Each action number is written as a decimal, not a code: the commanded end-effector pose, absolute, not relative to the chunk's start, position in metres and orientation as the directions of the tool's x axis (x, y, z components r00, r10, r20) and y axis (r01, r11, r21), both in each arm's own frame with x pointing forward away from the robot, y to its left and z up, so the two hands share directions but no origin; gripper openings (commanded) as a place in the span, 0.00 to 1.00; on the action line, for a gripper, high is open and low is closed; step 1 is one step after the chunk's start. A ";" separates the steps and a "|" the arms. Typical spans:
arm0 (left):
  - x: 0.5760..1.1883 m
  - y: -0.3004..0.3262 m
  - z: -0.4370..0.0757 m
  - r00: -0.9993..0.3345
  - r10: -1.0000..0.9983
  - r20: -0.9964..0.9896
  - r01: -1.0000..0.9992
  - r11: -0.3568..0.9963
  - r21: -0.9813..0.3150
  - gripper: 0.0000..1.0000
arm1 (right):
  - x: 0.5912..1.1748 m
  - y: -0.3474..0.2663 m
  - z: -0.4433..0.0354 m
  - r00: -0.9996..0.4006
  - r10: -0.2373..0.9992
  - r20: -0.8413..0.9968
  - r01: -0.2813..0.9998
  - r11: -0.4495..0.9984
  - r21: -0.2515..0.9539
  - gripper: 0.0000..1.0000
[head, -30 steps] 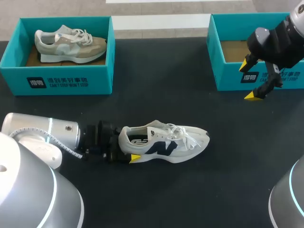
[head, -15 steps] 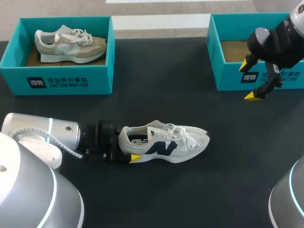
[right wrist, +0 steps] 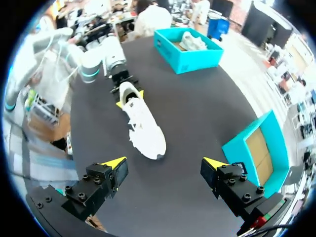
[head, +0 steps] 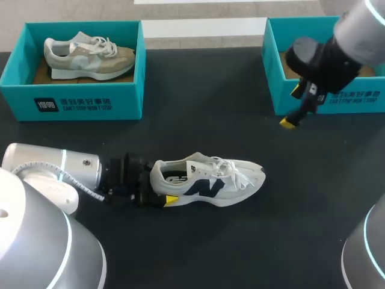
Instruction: Take the shoe out of the shoebox, open the shoe tongue, remove and reinsert the insole, then place the shoe into the shoebox
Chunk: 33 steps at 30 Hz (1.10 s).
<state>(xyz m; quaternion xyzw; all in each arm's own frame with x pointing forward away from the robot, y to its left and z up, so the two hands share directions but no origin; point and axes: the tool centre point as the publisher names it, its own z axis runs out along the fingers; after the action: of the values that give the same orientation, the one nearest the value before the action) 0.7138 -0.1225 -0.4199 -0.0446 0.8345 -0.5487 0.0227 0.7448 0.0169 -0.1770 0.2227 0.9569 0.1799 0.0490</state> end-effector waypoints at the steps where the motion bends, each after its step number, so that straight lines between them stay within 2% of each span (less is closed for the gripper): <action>1: 0.713 -0.124 -0.425 -0.995 -0.099 0.012 -0.051 0.396 -0.917 0.00 | 0.749 0.027 -0.178 -0.581 0.813 0.030 0.782 0.547 0.299 1.00; 17: 0.713 -0.124 -0.425 -0.995 -0.099 0.012 -0.051 0.396 -0.917 0.00 | 0.749 0.027 -0.178 -0.581 0.813 0.030 0.782 0.547 0.299 1.00; 22: 0.713 -0.124 -0.425 -0.995 -0.099 0.012 -0.051 0.396 -0.917 0.00 | 0.739 0.055 -0.204 -0.441 0.894 -0.084 0.880 0.449 0.158 1.00; 28: 0.713 -0.124 -0.425 -0.995 -0.099 0.012 -0.051 0.396 -0.917 0.00 | 0.726 0.088 -0.227 -0.292 0.951 -0.102 0.936 0.306 0.174 1.00; 33: 0.713 -0.124 -0.425 -0.995 -0.099 0.012 -0.051 0.396 -0.917 0.00 | 0.717 0.122 -0.236 -0.230 0.964 -0.132 0.957 0.249 0.148 1.00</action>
<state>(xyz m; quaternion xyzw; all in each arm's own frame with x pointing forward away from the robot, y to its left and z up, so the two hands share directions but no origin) 0.7138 -0.1225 -0.4200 -0.0446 0.8345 -0.5487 0.0227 0.7142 0.0794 -0.2262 0.5998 0.7930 0.0761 0.0749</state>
